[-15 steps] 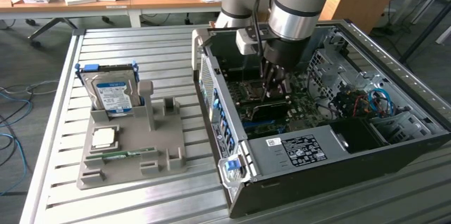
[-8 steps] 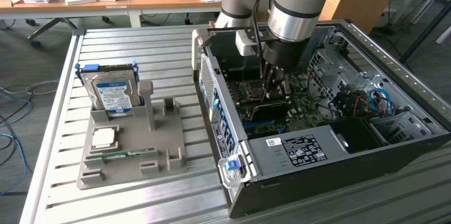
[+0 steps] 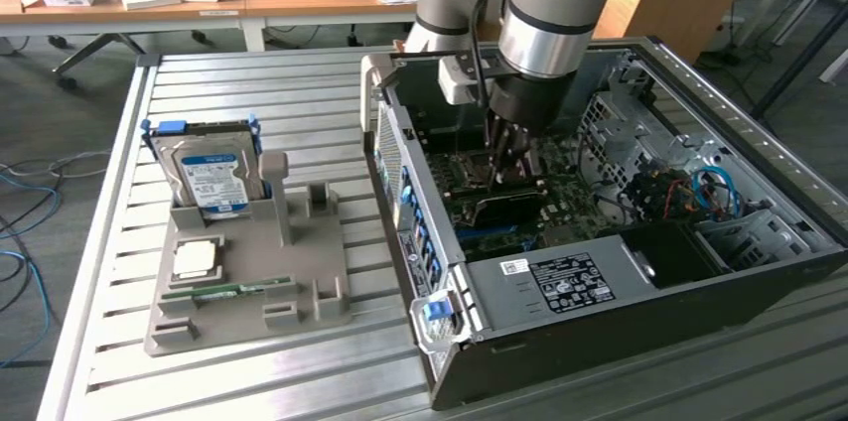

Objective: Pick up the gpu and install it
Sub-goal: 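Press down on the gpu until it lock into place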

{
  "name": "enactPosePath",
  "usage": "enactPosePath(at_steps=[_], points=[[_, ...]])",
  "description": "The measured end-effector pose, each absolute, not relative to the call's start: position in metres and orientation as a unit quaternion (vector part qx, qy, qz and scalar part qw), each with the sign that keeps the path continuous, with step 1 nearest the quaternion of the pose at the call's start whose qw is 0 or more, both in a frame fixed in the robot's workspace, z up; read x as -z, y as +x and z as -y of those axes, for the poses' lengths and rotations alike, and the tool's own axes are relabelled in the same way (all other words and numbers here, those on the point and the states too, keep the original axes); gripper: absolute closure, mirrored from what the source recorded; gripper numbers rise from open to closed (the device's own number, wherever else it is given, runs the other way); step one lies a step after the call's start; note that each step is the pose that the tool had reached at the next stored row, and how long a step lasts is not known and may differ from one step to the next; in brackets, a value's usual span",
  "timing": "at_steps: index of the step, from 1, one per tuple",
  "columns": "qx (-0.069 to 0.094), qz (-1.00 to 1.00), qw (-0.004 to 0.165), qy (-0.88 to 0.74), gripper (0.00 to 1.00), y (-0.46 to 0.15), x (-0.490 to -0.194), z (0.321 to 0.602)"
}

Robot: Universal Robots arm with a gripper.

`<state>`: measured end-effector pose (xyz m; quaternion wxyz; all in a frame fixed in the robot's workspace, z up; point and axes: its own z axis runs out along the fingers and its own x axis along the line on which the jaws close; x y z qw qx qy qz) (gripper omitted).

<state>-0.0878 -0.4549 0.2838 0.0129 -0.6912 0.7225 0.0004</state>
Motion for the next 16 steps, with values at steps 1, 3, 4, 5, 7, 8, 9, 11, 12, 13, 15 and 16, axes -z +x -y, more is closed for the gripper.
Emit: enactPosePath(at_steps=[1, 3, 4, 5, 7, 8, 9, 11, 12, 13, 15, 16], points=[[-0.001, -0.722, 0.013, -0.691, 0.89, -0.0880, -0.2831, 0.4547], [-0.002, -0.722, 0.014, -0.691, 0.89, -0.0885, -0.2818, 0.4542], [-0.002, -0.722, 0.014, -0.691, 0.89, -0.0886, -0.2811, 0.4541], [-0.002, -0.722, 0.015, -0.691, 0.89, -0.0887, -0.2802, 0.4541], [-0.002, -0.722, 0.015, -0.691, 0.89, -0.0888, -0.2782, 0.4540], [-0.002, -0.722, 0.015, -0.691, 0.89, -0.0889, -0.2772, 0.4539], [-0.003, -0.722, 0.015, -0.691, 0.89, -0.0889, -0.2766, 0.4537], [-0.003, -0.723, 0.015, -0.691, 0.89, -0.0890, -0.2763, 0.4533], [-0.003, -0.722, 0.015, -0.691, 0.89, -0.0889, -0.2762, 0.4531], [-0.003, -0.723, 0.015, -0.691, 0.89, -0.0891, -0.2761, 0.4527], [-0.003, -0.722, 0.015, -0.691, 0.89, -0.0897, -0.2756, 0.4508], [-0.003, -0.722, 0.015, -0.691, 0.89, -0.0898, -0.2756, 0.4506]])
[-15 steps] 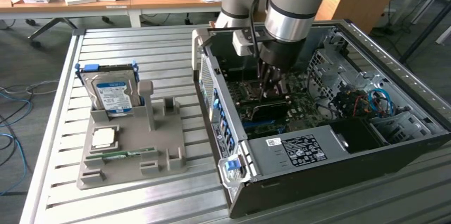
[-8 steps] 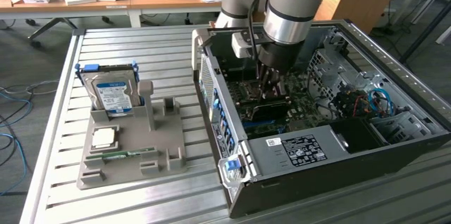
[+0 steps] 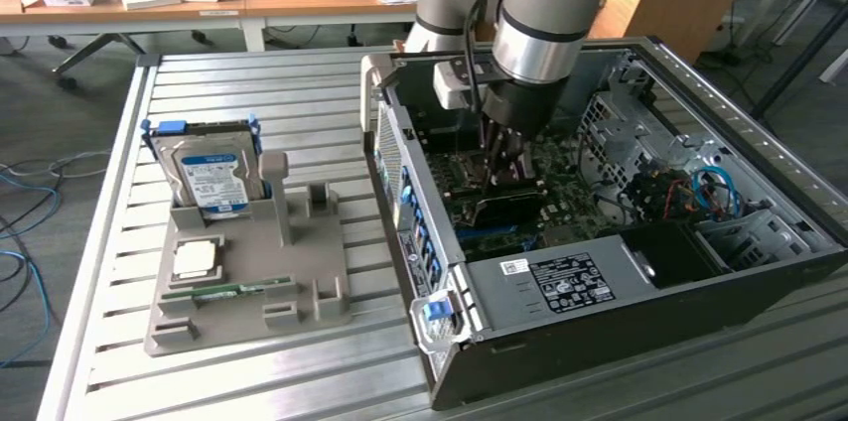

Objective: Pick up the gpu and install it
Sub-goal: 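Press down on the gpu until it lock into place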

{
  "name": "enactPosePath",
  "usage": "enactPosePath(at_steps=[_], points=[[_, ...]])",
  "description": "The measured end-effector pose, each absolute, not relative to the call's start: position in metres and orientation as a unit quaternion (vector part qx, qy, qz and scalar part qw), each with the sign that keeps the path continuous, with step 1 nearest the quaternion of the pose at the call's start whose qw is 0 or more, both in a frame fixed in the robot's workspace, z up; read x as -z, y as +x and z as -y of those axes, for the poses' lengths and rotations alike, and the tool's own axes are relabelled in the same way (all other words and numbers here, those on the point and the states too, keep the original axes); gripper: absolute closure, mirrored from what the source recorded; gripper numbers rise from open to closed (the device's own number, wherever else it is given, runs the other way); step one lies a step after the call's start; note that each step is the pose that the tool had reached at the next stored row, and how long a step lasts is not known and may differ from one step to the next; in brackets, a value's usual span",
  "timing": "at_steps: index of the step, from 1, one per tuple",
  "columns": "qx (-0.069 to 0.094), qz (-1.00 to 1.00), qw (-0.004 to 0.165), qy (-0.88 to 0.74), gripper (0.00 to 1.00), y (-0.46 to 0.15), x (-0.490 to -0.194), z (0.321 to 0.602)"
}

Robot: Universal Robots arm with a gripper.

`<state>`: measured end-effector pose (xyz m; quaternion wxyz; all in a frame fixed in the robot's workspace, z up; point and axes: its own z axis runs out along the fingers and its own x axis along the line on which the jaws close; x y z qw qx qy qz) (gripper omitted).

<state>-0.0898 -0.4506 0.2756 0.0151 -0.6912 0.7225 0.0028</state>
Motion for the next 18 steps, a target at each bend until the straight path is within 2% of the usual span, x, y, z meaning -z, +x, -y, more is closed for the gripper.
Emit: enactPosePath(at_steps=[18], points=[[-0.003, -0.722, 0.015, -0.691, 0.89, -0.0906, -0.2696, 0.4504]])
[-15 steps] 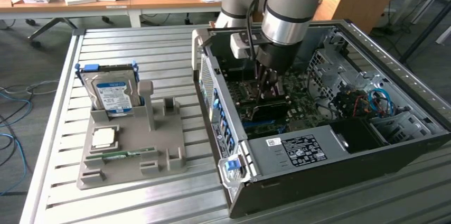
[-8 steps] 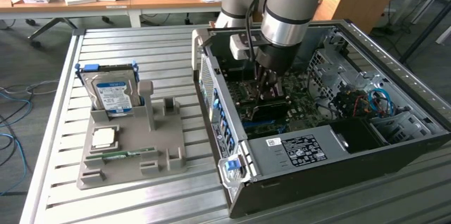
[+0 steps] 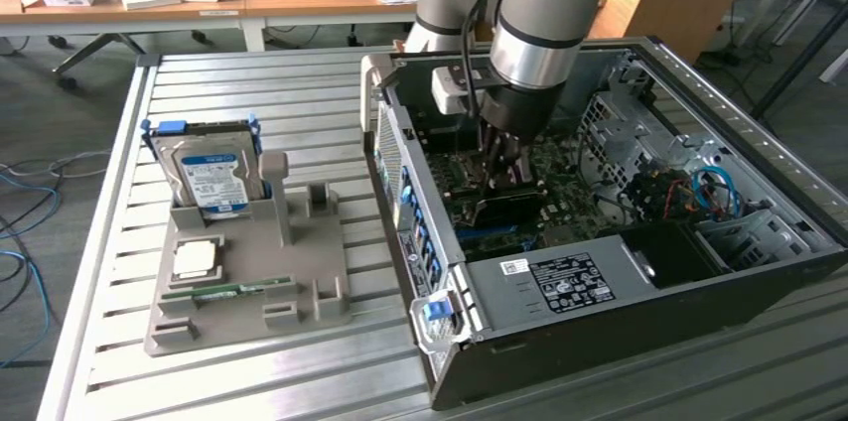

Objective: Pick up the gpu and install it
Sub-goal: 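Press down on the gpu until it lock into place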

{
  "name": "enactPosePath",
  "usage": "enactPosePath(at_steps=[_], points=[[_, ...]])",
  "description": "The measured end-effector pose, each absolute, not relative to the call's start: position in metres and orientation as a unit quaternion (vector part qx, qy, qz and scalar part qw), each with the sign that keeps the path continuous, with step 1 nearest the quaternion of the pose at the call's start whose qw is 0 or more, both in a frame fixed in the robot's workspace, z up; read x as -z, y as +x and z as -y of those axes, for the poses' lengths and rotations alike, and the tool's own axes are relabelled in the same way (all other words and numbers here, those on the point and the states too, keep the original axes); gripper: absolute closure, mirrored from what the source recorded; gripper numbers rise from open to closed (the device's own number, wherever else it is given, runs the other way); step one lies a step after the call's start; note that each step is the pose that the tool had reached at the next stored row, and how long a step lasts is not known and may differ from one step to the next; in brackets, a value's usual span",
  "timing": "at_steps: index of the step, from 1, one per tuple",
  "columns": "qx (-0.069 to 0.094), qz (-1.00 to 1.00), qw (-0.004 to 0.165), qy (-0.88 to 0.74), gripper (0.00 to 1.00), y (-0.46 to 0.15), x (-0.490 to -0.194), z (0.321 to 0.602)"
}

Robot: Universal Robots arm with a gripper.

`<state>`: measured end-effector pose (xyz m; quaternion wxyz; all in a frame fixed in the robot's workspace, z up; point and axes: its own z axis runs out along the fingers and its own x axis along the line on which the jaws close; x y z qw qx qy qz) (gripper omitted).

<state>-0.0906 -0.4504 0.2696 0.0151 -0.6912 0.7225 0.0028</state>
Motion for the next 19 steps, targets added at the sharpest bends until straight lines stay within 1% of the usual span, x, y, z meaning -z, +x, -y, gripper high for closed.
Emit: enactPosePath(at_steps=[19], points=[[-0.003, -0.722, 0.015, -0.691, 0.89, -0.0914, -0.2667, 0.4516]])
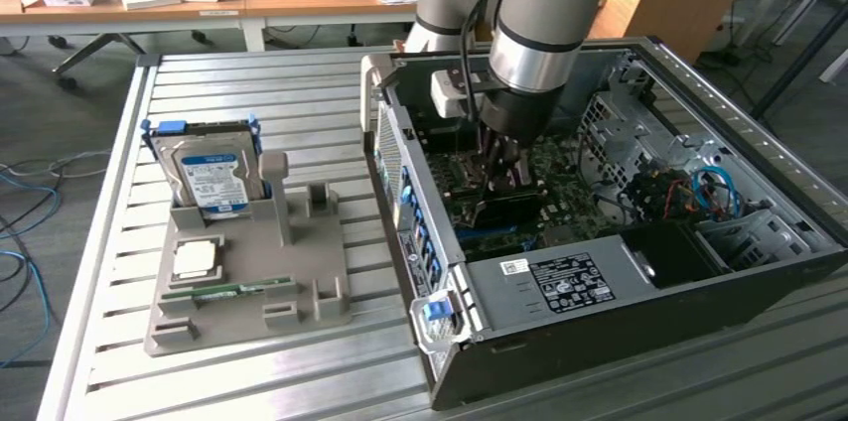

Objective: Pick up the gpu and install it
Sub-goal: 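Press down on the gpu until it lock into place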

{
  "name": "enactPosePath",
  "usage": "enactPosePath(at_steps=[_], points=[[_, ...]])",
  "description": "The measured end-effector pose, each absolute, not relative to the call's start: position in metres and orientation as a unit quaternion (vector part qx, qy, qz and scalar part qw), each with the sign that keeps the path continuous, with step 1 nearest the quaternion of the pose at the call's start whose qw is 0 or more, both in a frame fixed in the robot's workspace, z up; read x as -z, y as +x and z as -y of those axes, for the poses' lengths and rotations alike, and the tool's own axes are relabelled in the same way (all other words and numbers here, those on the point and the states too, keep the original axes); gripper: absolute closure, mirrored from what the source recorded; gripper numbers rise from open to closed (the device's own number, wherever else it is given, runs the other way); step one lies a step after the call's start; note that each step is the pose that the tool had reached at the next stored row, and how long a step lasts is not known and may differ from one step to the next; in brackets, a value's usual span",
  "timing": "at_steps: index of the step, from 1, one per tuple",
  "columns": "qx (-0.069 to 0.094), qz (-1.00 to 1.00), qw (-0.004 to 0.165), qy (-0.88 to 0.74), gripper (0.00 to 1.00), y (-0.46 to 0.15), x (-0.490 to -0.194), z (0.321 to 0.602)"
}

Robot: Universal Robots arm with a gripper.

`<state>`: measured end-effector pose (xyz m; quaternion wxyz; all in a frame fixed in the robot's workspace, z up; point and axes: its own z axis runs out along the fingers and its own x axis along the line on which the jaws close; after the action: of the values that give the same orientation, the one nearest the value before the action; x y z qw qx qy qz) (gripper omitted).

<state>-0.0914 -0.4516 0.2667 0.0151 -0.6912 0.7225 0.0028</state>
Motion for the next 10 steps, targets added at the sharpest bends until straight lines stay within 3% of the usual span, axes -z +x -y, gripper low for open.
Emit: enactPosePath(at_steps=[10], points=[[-0.003, -0.722, 0.015, -0.691, 0.89, -0.0914, -0.2653, 0.4516]])
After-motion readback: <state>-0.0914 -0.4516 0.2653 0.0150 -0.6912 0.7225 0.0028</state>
